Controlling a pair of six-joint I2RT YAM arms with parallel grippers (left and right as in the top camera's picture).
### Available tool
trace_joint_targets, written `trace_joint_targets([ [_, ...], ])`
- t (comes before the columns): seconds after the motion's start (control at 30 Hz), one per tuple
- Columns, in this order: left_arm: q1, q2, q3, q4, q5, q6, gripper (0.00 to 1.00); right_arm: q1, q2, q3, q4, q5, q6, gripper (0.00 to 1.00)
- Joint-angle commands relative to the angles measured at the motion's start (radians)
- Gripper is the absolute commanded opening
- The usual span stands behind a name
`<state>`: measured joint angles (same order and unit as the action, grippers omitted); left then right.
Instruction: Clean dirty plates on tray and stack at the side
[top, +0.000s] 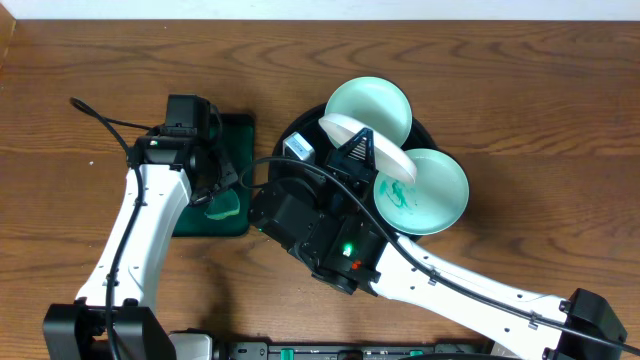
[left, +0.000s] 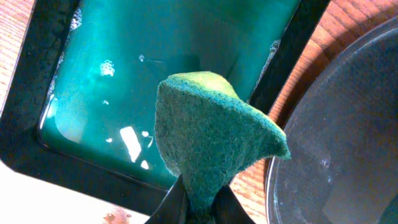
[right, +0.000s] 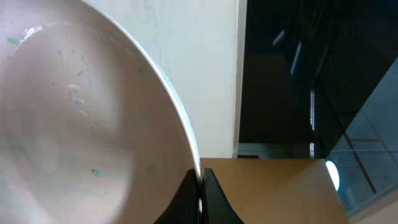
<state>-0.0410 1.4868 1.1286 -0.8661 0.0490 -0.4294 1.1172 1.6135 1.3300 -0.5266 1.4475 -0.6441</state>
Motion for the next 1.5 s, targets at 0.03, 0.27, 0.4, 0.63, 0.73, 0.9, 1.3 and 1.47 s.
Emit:
trace_joint_targets([
  [0.03,0.003,0.010,-0.010,-0.005,-0.013,0.006,0.07,0.003,0.008,-0.003,0.000,0.045,-0.001,0.01],
  [0.27,0.003,0.010,-0.010,-0.005,-0.013,0.006,0.07,0.003,0.008,-0.003,0.000,0.045,-0.001,0.01],
  [0.4,0.003,0.010,-0.010,-0.005,-0.013,0.006,0.07,0.003,0.008,-0.003,0.000,0.045,-0.001,0.01],
  [0.63,0.003,0.010,-0.010,-0.005,-0.013,0.006,0.07,0.003,0.008,-0.003,0.000,0.044,0.000,0.01],
  [0.73,0.003,0.010,-0.010,-0.005,-0.013,0.006,0.07,0.003,0.008,-0.003,0.000,0.044,0.000,0.01],
  [0.9,0.003,0.010,-0.010,-0.005,-0.013,0.006,0.07,0.004,0.008,-0.003,0.000,0.044,0.000,0.01],
  [1.3,0.003,0.010,-0.010,-0.005,-0.013,0.006,0.07,0.004,0.008,-0.003,0.000,0.044,-0.009,0.01],
  [1.47,0.003,0.010,-0.010,-0.005,-0.013,0.006,0.07,-0.020,0.008,-0.003,-0.026,-0.111,0.082,0.01],
])
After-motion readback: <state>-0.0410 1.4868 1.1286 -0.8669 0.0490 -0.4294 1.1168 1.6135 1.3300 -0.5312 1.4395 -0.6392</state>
